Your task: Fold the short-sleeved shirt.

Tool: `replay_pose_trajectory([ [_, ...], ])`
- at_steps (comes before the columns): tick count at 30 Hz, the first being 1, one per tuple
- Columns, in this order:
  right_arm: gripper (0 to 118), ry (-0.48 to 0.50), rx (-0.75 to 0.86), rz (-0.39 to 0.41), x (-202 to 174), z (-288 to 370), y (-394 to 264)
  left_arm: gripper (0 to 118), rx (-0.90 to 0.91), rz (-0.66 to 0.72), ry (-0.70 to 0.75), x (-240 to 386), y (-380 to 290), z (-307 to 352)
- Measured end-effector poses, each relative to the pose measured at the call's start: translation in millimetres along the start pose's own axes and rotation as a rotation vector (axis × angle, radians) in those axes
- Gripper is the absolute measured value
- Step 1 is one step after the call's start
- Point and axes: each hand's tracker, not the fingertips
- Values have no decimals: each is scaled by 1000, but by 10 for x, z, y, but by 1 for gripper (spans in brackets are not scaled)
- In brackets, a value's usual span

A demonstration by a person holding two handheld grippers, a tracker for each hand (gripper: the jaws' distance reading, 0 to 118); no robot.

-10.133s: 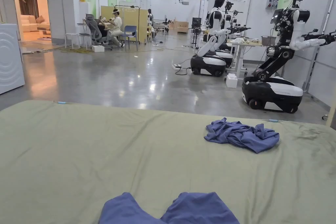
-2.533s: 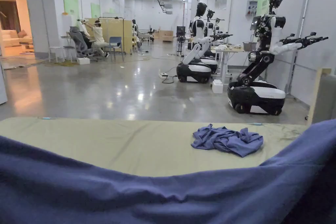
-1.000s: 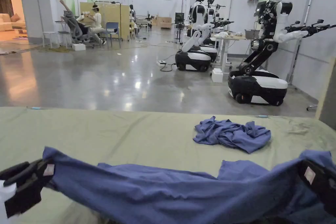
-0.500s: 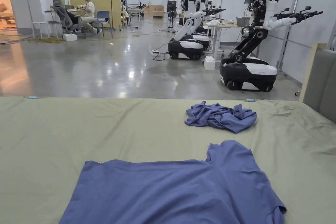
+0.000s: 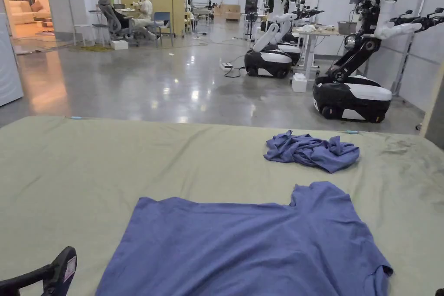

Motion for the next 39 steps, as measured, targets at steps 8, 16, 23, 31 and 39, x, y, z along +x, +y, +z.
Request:
replay_pose_trajectory([
  [8,8,-6,17,-104,-39,-47,-335,93,-305,43,-91,31,-189,-65],
  [16,7,-15,-53,-94,24,-57,-517,0,-587,95,-28,-286,-257,-334],
  [23,7,-31,-83,-144,123,-96,-595,118,-970,96,-11,-290,-1025,-826],
  [31,9,-74,-243,-84,203,-254,-781,6,-972,76,-62,-54,-1181,-879],
  [39,118,-33,-631,-24,368,-1066,-990,6,-866,6,-37,-82,-914,-856],
])
